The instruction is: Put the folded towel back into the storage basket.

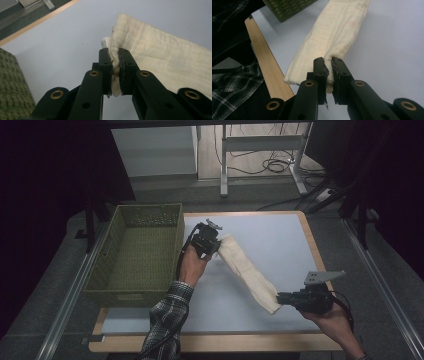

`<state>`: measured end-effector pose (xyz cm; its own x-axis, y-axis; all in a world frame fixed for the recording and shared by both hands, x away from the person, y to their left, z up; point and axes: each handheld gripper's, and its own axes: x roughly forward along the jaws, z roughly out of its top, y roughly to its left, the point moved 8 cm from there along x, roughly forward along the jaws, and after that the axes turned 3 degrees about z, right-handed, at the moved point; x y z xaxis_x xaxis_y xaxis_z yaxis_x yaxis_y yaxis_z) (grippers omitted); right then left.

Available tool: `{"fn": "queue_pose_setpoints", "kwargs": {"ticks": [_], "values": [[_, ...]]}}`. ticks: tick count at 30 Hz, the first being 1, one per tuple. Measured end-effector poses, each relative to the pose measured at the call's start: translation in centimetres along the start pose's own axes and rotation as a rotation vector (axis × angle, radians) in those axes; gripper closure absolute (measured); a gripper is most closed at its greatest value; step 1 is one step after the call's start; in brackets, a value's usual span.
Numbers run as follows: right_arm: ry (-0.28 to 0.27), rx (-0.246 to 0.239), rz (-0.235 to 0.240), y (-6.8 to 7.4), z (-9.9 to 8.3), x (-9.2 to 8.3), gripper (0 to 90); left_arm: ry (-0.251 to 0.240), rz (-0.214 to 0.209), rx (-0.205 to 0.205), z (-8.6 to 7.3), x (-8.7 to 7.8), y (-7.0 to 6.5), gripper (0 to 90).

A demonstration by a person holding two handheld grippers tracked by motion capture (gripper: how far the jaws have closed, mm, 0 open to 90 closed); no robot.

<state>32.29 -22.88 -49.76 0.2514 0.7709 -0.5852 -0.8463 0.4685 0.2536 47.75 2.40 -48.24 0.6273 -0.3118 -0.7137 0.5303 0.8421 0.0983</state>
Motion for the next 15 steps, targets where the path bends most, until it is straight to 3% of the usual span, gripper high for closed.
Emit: {"fn": "queue_pose_setpoints", "kwargs": {"ticks": [8,15], "values": [[-0.035,-0.014,-0.009,0.1,2.4,-0.1,82.2,-0.014,0.016,-0.006,1.1,-1.7,2.1,82.3],[-0.05,-0.02,-0.005,0.1,4.3,0.9,82.2,-0.017,0.043,-0.001,1.7,-3.3,4.4,82.3]]}}
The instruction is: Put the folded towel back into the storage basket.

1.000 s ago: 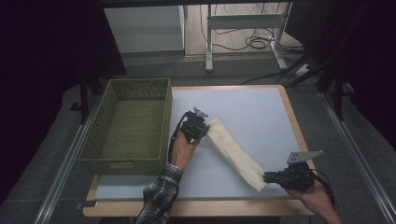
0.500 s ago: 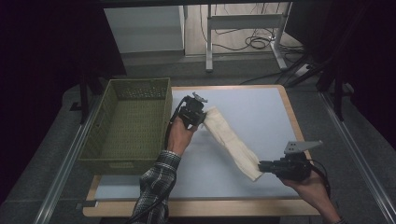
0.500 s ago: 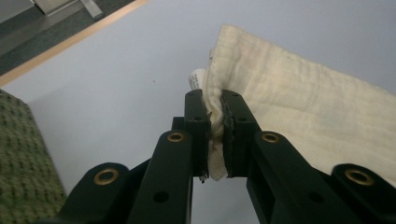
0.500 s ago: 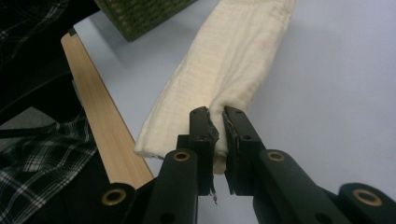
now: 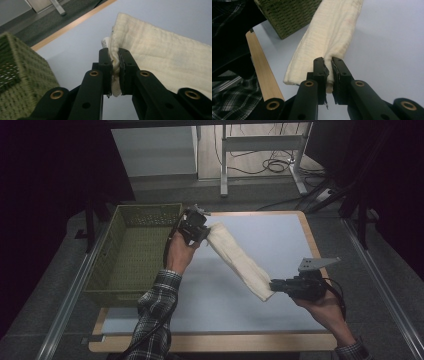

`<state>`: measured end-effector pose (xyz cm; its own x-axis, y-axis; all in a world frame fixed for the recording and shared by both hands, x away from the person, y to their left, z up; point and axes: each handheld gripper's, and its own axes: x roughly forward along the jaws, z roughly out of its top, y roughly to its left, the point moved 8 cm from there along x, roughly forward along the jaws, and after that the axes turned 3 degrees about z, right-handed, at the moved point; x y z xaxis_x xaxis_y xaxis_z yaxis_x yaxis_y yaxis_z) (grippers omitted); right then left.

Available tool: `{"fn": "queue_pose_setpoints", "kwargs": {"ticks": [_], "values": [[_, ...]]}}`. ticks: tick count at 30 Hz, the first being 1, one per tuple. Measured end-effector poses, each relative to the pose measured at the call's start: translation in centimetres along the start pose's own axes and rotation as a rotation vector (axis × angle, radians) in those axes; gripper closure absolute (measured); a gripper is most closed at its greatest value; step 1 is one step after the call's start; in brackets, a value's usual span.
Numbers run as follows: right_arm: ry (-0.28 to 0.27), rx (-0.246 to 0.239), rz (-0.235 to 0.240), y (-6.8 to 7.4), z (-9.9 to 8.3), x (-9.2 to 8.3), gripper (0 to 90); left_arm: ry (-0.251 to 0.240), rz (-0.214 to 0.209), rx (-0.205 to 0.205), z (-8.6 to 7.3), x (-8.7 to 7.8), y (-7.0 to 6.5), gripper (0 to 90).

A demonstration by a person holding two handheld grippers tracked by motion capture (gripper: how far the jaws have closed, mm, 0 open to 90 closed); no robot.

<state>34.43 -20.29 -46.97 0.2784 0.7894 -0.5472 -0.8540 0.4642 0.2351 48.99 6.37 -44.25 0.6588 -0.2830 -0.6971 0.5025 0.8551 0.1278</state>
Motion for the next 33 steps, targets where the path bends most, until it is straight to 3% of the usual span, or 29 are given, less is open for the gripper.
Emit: {"fn": "queue_pose_setpoints", "kwargs": {"ticks": [18,23,33], "values": [[-0.001,-0.023,-0.003,-0.1,4.9,4.2,82.2,-0.01,0.073,-0.035,-0.3,-1.9,6.5,82.3],[-0.005,-0.022,0.008,0.2,6.2,5.6,82.2,-0.013,0.087,-0.049,-0.5,-2.3,7.9,82.3],[-0.009,-0.022,0.025,1.2,9.0,8.5,82.1,-0.022,0.14,-0.084,-1.1,-4.2,12.2,82.3]]}}
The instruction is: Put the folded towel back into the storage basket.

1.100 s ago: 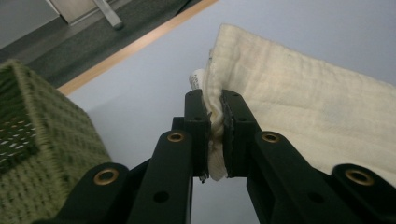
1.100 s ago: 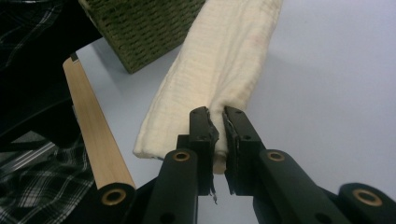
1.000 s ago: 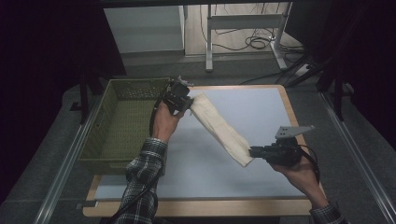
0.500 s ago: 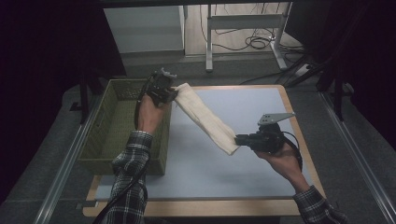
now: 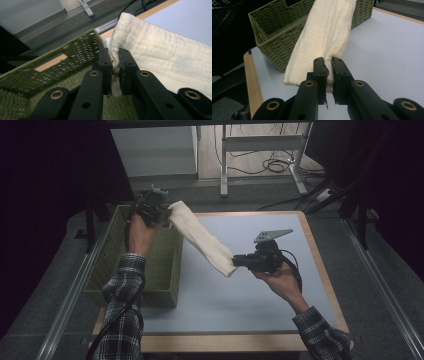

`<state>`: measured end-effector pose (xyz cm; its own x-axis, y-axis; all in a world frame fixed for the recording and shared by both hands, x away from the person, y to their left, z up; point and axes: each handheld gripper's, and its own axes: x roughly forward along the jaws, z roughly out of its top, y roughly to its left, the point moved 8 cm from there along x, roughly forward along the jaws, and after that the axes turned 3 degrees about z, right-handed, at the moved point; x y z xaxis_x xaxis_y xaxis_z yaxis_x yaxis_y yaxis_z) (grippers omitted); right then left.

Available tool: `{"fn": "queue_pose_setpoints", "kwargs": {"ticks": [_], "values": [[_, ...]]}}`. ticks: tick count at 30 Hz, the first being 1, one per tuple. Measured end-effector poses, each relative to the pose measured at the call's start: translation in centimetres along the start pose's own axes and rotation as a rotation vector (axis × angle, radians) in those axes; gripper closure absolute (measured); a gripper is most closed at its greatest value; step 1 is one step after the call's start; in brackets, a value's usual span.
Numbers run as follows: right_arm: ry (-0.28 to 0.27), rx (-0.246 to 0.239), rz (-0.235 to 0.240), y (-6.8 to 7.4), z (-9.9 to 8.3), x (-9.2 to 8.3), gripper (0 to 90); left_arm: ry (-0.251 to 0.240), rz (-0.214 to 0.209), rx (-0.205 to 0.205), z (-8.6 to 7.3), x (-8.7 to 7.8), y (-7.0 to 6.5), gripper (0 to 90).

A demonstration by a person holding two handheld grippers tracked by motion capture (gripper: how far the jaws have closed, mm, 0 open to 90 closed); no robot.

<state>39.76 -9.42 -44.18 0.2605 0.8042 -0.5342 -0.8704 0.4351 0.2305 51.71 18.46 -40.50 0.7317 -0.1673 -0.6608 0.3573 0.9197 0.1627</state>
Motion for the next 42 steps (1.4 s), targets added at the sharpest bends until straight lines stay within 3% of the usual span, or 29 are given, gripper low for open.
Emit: {"fn": "queue_pose_setpoints", "kwargs": {"ticks": [15,31,40,42], "values": [[-0.001,0.003,0.052,2.3,2.9,5.5,82.1,0.032,0.067,-0.024,-1.6,-0.2,5.7,82.2],[-0.004,0.012,0.084,4.9,5.3,10.1,82.1,0.064,0.135,-0.027,-2.4,0.9,9.1,82.1],[-0.002,0.009,0.105,6.7,6.4,12.8,82.1,0.074,0.18,-0.039,-3.8,0.4,11.5,82.1],[0.002,0.005,0.113,7.2,6.6,13.5,82.1,0.083,0.194,-0.052,-4.8,-0.2,12.6,82.1]]}}
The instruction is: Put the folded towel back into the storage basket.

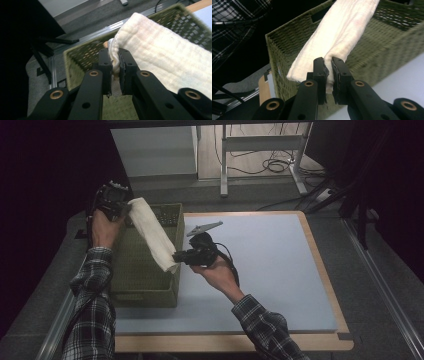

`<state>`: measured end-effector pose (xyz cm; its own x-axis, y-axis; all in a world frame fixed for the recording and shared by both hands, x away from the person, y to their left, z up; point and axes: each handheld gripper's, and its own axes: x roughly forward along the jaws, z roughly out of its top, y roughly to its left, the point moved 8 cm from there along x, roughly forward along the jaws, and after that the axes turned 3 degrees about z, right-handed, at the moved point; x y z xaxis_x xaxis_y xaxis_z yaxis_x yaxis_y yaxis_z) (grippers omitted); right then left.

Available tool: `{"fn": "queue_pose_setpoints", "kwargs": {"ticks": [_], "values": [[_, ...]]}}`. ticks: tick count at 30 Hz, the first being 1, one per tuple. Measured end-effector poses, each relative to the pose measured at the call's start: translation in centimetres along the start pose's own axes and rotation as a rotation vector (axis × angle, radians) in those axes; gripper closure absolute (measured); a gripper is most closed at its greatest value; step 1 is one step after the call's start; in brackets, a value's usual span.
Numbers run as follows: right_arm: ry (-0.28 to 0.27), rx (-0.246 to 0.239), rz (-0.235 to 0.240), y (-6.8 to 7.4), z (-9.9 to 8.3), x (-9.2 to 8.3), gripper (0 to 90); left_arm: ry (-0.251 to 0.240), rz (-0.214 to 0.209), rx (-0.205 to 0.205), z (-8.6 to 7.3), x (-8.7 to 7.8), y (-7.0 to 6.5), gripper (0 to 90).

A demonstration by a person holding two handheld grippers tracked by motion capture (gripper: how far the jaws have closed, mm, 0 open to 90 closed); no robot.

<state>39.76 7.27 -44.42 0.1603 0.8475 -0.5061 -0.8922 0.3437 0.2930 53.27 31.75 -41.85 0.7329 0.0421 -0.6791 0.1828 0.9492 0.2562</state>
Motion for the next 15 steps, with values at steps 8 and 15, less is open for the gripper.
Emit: {"fn": "queue_pose_setpoints", "kwargs": {"ticks": [8,15], "values": [[0.021,-0.014,0.033,1.8,0.1,3.8,81.9,0.029,0.033,-0.029,-2.6,-0.1,2.5,82.0],[0.049,0.004,0.022,1.8,-1.4,6.1,81.6,0.036,0.025,-0.012,-3.0,1.6,1.6,82.0]]}}
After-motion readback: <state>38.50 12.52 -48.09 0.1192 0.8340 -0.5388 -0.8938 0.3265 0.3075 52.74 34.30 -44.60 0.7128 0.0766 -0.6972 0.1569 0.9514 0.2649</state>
